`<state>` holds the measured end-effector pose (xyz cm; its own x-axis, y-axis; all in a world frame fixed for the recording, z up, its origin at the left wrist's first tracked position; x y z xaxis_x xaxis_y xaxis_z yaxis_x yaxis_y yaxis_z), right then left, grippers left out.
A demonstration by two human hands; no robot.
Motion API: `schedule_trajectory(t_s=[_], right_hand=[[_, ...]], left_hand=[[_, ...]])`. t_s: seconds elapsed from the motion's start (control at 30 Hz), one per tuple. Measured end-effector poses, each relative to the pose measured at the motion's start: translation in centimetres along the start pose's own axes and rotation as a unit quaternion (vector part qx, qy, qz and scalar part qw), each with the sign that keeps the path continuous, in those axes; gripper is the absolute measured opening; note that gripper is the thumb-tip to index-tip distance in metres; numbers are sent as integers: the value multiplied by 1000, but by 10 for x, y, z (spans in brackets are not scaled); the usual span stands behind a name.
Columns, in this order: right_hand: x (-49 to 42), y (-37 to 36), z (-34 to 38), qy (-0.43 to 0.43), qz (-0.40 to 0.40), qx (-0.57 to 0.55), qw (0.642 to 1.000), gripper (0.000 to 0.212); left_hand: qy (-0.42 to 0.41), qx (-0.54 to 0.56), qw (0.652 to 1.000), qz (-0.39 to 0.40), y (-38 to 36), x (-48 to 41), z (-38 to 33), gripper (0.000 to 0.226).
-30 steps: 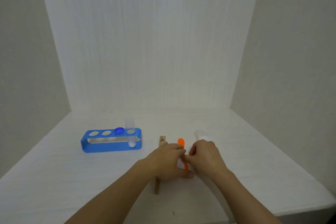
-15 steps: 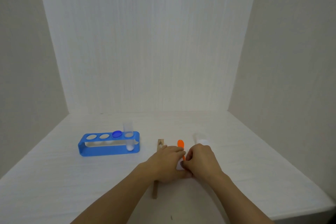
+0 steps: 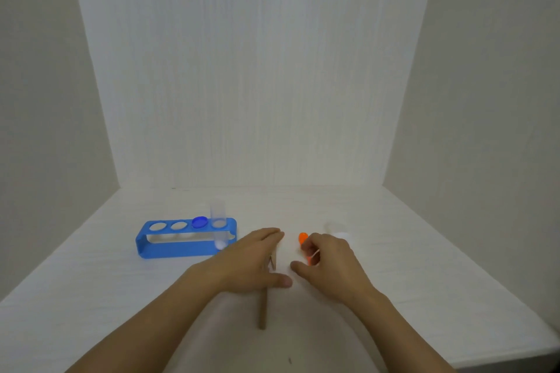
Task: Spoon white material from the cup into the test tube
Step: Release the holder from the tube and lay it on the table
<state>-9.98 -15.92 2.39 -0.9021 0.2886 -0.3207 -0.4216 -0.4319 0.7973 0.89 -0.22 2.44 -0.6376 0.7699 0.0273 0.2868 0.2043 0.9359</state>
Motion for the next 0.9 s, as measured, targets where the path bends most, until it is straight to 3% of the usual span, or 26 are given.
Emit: schedule_trajectory(t_s=[0.17, 0.3, 0.5, 0.9], right_hand=[[5, -7, 17, 56, 101, -44, 992, 60], [6, -14, 28, 56, 134, -41, 988, 65], [10, -21, 31, 70, 153, -21, 986, 59], [5, -13, 29, 75, 166, 5, 983, 42]], left_hand=[[31, 13, 998, 51, 16, 20, 24, 129], [52, 1, 995, 90, 10, 26, 28, 134], [34, 44, 994, 94, 0, 30, 19, 120], [32, 51, 996, 69, -9, 20, 17, 125]])
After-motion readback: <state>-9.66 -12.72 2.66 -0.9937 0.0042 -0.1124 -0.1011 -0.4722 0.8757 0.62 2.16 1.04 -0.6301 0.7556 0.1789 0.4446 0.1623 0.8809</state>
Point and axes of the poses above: each hand's wrist, its own x-axis away from the middle knuckle, its own y-axis out of the back of the hand, z = x × y, the point moved 1 cm from there along -x, towards the middle knuckle, and after that the axes turned 5 degrees about y, right-handed, at the moved point
